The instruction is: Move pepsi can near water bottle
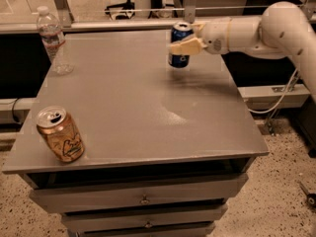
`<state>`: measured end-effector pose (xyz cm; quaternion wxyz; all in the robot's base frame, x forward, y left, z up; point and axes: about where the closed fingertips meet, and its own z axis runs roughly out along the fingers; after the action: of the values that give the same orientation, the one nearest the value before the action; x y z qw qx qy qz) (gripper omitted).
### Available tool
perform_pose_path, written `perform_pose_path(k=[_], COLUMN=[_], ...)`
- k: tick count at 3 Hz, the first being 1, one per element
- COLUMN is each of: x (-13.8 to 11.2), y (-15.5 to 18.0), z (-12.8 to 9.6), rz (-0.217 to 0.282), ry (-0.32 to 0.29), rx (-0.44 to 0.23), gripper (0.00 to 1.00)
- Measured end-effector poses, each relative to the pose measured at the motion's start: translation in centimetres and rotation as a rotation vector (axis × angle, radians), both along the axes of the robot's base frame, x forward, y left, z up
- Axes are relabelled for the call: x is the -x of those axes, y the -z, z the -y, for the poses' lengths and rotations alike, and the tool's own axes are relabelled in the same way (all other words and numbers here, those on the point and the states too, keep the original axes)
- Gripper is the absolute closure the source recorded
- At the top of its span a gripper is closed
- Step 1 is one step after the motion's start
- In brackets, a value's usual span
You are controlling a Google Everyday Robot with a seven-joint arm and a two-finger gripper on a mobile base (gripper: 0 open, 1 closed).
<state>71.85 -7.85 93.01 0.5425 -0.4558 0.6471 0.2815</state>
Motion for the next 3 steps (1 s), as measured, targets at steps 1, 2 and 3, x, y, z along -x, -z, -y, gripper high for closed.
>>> perform_pose_path(k=[1, 2, 3], x=[-2.3, -4.9, -5.5], y=[-0.7, -1.2, -1.4], z=[-3.5, -8.0, -12.2], rz=[0.037, 0.067, 0.054], ry=[-0.047, -0.103, -0.172], rx=[-0.057, -0.119, -0.124], gripper=[1.0, 1.0, 1.0])
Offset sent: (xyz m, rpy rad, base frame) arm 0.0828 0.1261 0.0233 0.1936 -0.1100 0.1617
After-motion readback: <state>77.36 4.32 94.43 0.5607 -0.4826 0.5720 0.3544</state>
